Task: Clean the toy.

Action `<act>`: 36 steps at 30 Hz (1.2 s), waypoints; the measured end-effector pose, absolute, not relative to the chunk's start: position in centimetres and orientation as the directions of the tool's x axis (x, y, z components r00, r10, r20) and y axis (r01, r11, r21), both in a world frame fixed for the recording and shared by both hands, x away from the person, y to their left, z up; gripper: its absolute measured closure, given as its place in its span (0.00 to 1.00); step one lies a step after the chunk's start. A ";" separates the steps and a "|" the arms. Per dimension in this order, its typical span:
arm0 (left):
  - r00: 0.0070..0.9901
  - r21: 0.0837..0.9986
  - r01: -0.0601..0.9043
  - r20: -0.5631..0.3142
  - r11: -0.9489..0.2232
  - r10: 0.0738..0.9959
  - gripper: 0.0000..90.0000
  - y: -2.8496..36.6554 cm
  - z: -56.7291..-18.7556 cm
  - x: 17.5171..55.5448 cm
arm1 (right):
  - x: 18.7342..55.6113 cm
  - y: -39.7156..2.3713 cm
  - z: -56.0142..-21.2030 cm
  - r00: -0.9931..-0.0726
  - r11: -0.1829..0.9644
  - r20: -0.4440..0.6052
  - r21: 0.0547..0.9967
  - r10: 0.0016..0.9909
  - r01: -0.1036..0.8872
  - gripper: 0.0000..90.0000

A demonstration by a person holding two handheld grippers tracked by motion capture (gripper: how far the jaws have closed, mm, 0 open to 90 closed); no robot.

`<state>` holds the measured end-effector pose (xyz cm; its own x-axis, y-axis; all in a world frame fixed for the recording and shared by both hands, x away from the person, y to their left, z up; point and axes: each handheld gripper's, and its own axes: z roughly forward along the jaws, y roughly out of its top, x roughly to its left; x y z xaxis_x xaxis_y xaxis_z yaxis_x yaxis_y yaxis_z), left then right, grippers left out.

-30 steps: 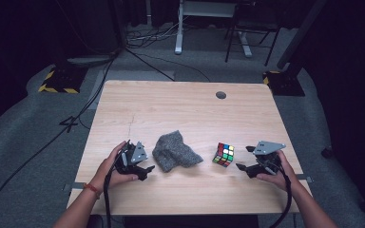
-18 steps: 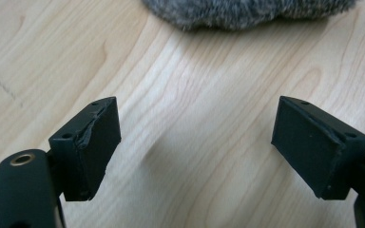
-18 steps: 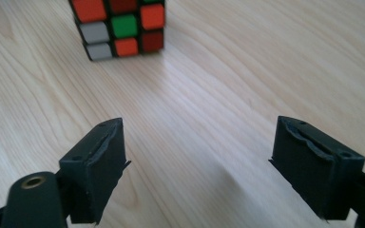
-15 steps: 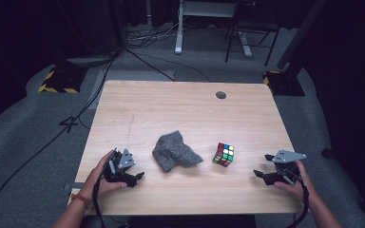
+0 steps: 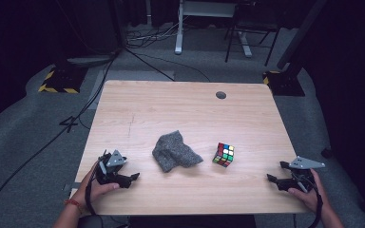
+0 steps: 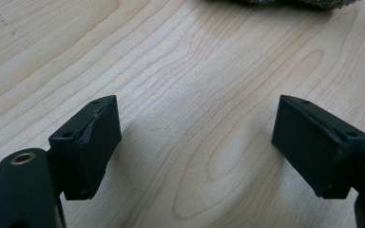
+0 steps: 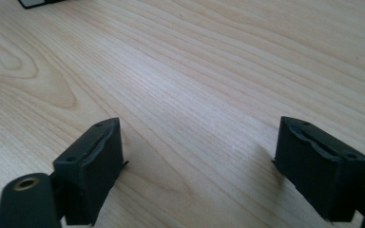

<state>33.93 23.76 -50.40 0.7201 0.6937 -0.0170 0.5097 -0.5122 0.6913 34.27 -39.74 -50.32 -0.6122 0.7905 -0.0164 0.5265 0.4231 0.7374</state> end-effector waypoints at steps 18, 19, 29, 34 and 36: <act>0.720 0.691 0.509 -0.015 -0.513 0.694 0.18 23.8 -50.4 33.9 | 34.6 -39.7 -50.4 -0.604 0.412 -0.004 0.735 0.797 0.539 0.16; 0.719 0.692 0.510 -0.017 -0.511 0.695 0.18 23.8 -50.4 33.9 | 34.6 -39.7 -50.4 -0.603 0.411 -0.004 0.734 0.798 0.540 0.16; 0.720 0.691 0.509 -0.015 -0.513 0.694 0.18 23.8 -50.4 33.9 | 34.7 -39.7 -50.4 -0.600 0.406 0.000 0.735 0.800 0.542 0.16; 0.720 0.691 0.509 -0.015 -0.513 0.694 0.18 23.8 -50.4 33.9 | 34.7 -39.7 -50.4 -0.600 0.406 0.000 0.736 0.800 0.542 0.16; 0.720 0.691 0.509 -0.015 -0.513 0.694 0.18 23.8 -50.4 33.9 | 34.7 -39.7 -50.4 -0.599 0.406 0.000 0.735 0.800 0.543 0.16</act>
